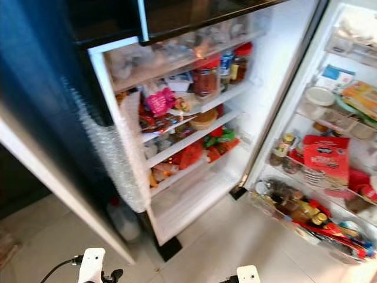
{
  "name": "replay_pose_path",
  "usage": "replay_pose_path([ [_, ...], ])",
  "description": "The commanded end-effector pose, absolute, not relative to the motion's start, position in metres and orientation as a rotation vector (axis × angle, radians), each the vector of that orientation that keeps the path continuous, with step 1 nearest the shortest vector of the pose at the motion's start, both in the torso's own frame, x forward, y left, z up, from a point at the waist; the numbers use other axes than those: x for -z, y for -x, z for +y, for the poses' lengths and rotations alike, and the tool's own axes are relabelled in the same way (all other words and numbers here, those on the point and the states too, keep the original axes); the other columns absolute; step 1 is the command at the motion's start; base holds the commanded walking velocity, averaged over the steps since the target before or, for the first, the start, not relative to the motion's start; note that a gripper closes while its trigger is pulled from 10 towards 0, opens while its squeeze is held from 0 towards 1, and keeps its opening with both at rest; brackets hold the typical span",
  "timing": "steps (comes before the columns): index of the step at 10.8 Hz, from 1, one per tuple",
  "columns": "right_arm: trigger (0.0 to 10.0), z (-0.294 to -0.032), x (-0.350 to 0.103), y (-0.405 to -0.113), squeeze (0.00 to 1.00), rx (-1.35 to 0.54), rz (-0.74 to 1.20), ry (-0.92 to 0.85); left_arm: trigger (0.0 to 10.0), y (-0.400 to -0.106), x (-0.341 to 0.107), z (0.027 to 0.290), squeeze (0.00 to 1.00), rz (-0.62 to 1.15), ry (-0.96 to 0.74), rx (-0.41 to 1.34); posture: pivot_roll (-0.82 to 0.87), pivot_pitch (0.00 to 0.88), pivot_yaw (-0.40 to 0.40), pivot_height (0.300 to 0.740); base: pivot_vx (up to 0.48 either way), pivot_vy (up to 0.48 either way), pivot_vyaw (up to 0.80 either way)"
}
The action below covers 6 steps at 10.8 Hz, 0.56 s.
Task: Restocking fridge
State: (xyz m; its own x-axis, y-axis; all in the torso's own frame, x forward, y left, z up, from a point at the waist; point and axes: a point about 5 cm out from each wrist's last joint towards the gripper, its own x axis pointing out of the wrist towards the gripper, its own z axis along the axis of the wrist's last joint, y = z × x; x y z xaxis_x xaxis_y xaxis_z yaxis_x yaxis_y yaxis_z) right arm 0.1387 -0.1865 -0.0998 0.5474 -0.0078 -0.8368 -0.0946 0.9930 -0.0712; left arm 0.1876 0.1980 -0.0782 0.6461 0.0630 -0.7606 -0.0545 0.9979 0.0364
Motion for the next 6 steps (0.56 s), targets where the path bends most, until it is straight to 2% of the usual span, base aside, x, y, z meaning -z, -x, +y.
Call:
replay_pose_path([
  [1, 10.0, -0.1873, 0.1013, -0.1341, 0.0, -0.055, 1.002, 0.114, 10.0, -0.182, 0.081, 0.1978, 0.0, 0.88, 0.0, -0.072, -0.06, 0.083, 0.003, 0.74, 0.0, 0.0, 0.0],
  [4, 10.0, -0.188, 0.1015, -0.1335, 0.0, -0.047, 1.008, 0.112, 10.0, -0.1806, 0.0812, 0.2009, 0.0, 0.881, 0.009, -0.081, -0.06, 0.078, 0.001, 0.74, 0.0, 0.0, 0.0],
  [5, 10.0, -0.1881, 0.1016, -0.1333, 0.0, -0.045, 1.009, 0.11, 10.0, -0.1799, 0.0813, 0.2018, 0.0, 0.883, 0.009, -0.083, -0.06, 0.078, 0.001, 0.74, -0.255, 0.0, 0.0],
  [6, 10.0, -0.188, 0.1017, -0.1334, 0.0, -0.047, 1.011, 0.112, 10.0, -0.1794, 0.0815, 0.2024, 0.0, 0.885, 0.009, -0.084, -0.06, 0.077, 0.003, 0.74, -0.27, 0.0, -0.75],
])
